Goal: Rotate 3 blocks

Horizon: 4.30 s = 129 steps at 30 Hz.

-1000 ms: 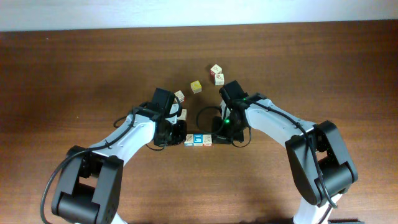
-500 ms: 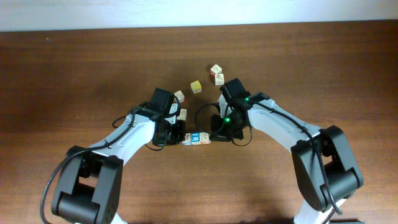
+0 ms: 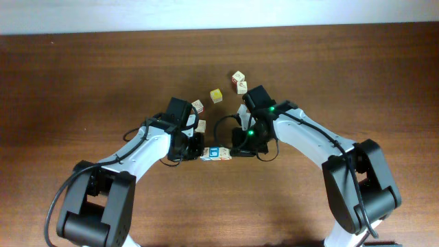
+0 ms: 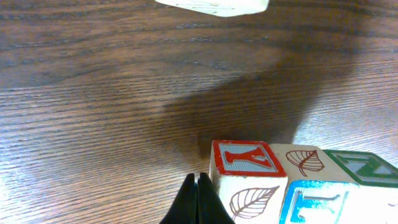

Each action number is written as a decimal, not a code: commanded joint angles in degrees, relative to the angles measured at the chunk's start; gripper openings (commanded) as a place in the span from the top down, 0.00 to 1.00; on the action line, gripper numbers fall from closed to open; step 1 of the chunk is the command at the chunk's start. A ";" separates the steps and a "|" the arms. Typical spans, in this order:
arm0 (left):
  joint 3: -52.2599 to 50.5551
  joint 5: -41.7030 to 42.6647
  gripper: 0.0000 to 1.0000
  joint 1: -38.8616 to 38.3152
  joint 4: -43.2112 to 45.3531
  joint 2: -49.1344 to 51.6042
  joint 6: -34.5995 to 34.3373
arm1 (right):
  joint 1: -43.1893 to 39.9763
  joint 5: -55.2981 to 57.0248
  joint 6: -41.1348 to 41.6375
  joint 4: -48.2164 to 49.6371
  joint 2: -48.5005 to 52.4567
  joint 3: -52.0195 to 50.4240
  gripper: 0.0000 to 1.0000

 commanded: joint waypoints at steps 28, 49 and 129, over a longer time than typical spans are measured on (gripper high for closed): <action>-0.26 3.28 1.00 -0.44 0.33 -0.85 0.31 | 6.58 -1.99 -0.76 2.21 -1.60 4.72 0.96; -0.26 3.28 1.00 -0.39 0.13 -0.85 0.28 | 6.64 2.32 5.60 2.67 -1.44 4.70 0.96; 9.20 -10.25 0.01 15.74 -2.29 -41.22 23.26 | -3.30 34.75 -9.97 -24.24 -39.04 18.86 0.23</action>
